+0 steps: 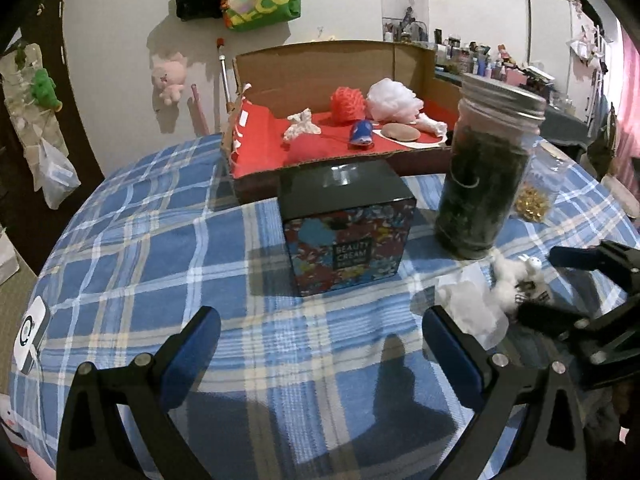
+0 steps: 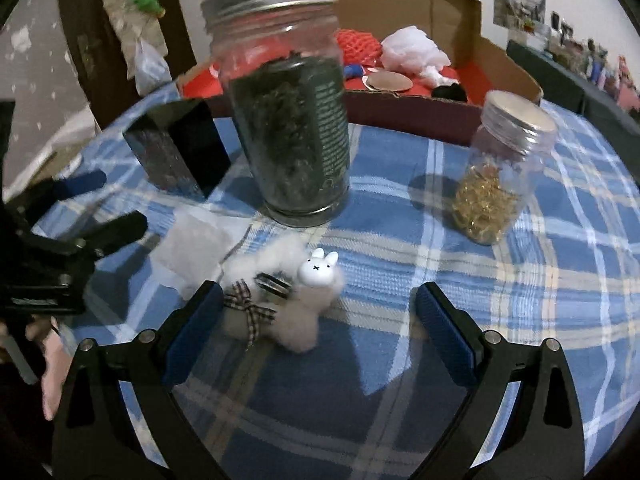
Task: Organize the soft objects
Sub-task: 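Grasp the white bunny plush with the right tool while the left grasps the white tissue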
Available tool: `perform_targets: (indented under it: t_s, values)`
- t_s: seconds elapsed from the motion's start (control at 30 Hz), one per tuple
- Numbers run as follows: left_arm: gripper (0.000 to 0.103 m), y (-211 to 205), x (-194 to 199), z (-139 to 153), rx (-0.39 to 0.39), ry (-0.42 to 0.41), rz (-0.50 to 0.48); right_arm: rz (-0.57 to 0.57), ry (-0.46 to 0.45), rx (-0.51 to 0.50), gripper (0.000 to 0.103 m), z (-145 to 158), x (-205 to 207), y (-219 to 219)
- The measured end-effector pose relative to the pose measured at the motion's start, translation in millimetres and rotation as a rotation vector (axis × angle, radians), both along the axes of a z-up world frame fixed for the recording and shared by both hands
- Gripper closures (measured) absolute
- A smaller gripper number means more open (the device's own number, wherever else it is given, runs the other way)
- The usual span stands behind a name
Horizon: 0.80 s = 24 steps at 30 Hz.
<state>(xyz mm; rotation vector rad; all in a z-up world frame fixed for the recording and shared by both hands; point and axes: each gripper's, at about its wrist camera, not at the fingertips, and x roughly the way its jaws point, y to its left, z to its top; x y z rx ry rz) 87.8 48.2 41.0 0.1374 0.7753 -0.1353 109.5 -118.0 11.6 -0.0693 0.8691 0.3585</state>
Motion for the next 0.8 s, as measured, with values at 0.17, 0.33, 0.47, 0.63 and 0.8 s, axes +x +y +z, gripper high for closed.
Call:
perform_targets:
  t_s: [0.17,0.33,0.47,0.63,0.8]
  values:
    - [0.000,-7,2,1,-0.035,0.012,-0.040,-0.091,-0.027,-0.068,0.005,1,1,-16]
    - [0.000,-23,2,0,-0.054,0.027,-0.101,-0.072,-0.009,0.011,0.005,3,4,-43]
    - [0.000,-39,3,-3,-0.065,0.036,-0.157,0.028,-0.033,0.010,0.005,4,5,-39]
    - [0.036,-52,8,-10,-0.058,0.064,-0.209,0.116,-0.040,-0.028,0.014,2,8,-23]
    - [0.082,-61,5,-15,-0.088,0.073,-0.295,0.157,-0.069,-0.051,0.057,2,1,-12]
